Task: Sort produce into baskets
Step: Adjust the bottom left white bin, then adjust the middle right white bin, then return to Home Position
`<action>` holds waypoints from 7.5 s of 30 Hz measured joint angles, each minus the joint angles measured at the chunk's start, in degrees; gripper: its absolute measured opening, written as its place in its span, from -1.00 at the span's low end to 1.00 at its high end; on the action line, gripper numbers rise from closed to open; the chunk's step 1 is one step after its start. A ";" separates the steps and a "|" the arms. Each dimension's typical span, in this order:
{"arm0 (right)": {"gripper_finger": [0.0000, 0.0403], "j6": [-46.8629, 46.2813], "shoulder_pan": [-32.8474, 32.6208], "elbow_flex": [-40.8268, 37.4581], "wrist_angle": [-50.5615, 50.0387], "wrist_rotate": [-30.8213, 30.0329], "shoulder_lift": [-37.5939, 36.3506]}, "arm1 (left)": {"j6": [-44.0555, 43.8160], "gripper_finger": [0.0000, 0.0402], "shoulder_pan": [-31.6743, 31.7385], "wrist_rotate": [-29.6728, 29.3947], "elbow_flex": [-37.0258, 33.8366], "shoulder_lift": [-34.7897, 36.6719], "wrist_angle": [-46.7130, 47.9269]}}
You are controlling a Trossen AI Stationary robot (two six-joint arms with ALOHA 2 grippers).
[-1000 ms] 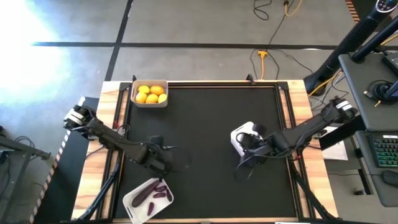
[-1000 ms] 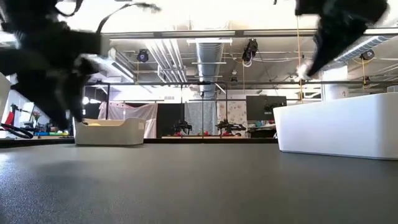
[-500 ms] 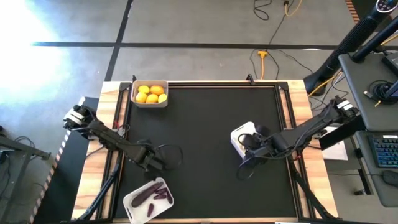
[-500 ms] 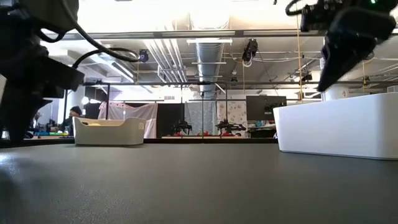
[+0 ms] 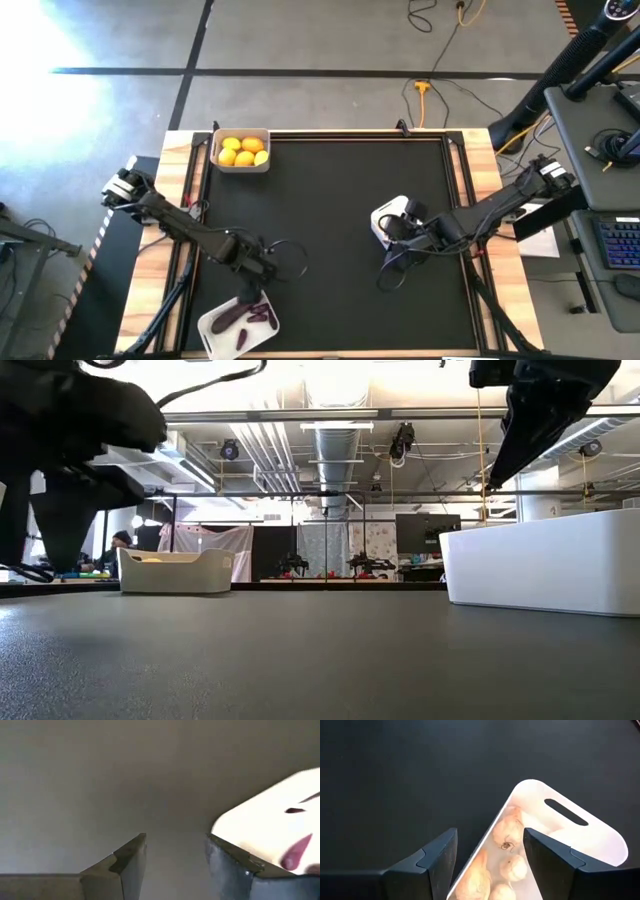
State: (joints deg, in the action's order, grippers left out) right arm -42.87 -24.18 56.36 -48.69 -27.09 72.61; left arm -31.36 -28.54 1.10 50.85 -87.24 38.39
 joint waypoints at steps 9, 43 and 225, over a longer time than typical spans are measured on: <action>0.10 0.37 -0.02 -0.12 -0.02 0.00 -0.01 | 1.76 -0.10 -2.31 6.34 0.27 0.00 -5.79; 0.10 12.30 0.22 -0.18 6.74 -1.47 -0.01 | -22.33 -0.10 -17.97 -3.36 18.39 -0.66 14.87; -0.95 41.92 22.36 -55.63 50.16 23.23 -69.74 | 27.25 -1.00 25.24 -22.40 -50.21 81.38 -42.19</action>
State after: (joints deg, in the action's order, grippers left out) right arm -0.95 -1.83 0.73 1.48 -3.86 2.87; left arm -4.12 -3.30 -21.30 0.64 -5.86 -3.81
